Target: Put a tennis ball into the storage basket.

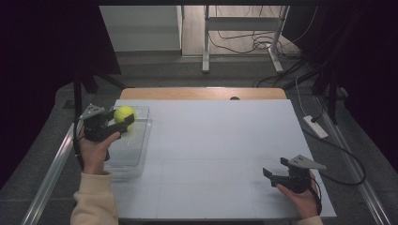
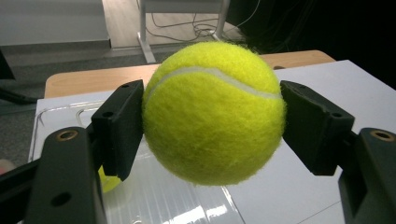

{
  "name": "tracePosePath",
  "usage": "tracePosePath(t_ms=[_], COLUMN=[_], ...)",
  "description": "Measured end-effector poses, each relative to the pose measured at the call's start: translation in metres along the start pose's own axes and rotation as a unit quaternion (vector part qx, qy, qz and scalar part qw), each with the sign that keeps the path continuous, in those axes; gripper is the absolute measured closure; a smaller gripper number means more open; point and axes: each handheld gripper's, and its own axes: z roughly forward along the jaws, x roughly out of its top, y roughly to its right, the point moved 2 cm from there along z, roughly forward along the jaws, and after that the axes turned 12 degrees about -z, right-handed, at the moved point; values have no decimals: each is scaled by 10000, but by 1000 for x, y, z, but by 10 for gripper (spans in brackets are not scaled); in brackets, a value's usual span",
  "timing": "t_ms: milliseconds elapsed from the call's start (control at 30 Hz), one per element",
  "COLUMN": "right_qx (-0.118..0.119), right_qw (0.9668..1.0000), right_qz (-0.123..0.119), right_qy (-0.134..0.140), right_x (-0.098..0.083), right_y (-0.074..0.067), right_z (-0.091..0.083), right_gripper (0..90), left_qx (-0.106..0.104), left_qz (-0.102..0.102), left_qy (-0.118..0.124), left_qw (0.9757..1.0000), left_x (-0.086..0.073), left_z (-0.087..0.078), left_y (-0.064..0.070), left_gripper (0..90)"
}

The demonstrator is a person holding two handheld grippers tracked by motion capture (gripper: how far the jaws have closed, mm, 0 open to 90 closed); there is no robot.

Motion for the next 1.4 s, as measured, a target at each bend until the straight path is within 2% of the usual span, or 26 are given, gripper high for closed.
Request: tracePosePath(t_ms=[300,400,767,1033,1267,1400], right_qx=[2,-2,6,2,-2,0], right_qw=[10000,10000,10000,10000,10000,10000], right_qz=[10,1,5,4,2,-2], right_qy=[-4,4,-13,-16,-17,-19], right_x=[0,0,0,0,0,0], right_y=[0,0,-1,-1,-1,-1], right_z=[0,0,1,1,1,1], right_gripper=[121,121,121,122,122,122], left_qx=[272,461,581,786,871,1054], left_qz=[-37,-25,-101,-79,-92,-53], left_qy=[-127,-160,-289,-425,-549,-694], left_qw=[9995,9988,9978,9960,9946,9920], left_x=[-4,-5,-9,-13,-15,-18], left_z=[4,4,6,7,9,11], left_y=[-11,-16,-26,-31,-36,-37], left_gripper=[271,271,271,271,271,271])
